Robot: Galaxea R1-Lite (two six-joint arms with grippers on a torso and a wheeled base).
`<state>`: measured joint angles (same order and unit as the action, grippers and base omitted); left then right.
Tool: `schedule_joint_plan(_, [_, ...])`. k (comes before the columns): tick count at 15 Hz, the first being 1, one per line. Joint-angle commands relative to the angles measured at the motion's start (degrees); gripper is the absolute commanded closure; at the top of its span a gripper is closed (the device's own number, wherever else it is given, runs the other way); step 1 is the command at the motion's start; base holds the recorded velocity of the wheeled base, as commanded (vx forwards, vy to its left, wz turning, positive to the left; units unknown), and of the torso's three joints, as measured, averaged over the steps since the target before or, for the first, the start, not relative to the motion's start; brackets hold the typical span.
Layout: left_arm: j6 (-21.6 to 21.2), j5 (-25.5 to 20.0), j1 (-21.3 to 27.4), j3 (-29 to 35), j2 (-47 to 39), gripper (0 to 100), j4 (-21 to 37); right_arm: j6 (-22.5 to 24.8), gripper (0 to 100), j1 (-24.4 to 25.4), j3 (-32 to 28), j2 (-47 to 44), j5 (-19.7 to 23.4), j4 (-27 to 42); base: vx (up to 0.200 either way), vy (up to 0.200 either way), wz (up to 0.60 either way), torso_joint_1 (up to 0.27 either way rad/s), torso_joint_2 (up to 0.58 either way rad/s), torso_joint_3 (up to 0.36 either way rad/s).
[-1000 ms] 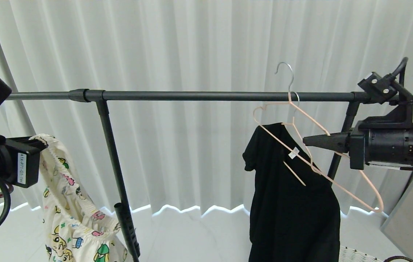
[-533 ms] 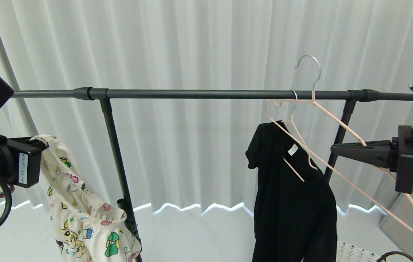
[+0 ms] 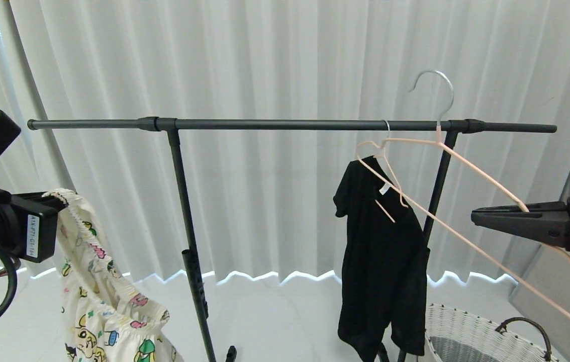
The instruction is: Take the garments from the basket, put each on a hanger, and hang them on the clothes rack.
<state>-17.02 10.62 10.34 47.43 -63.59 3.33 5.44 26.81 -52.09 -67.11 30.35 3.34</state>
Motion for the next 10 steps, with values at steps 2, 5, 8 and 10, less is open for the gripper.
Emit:
schedule_joint_plan(2, [-0.1,0.0,0.1,-0.2,-0.4,100,0.0,-4.1,100,5.9,0.1,0.4,2.3,0.3,-0.200,0.000,0.00,0.002,0.00,-0.002])
schedule_joint_plan(5, [-0.1,-0.1,0.5,-0.2,-0.5,100,0.0,-4.1,100,13.0,0.4,-0.7,2.4,0.3,-0.200,0.000,0.00,0.001,0.00,0.005])
schedule_joint_plan(8, [0.1,-0.2,2.4,-0.2,-0.6,100,0.0,-3.8,100,17.1,0.4,-2.0,2.8,0.2,-0.200,0.000,0.00,0.001,0.00,0.002])
schedule_joint_plan(10, [0.3,-0.3,3.7,-0.1,-1.9,100,0.0,-3.6,100,19.0,0.6,-2.7,2.9,0.3,0.000,0.000,0.00,0.000,0.00,0.000])
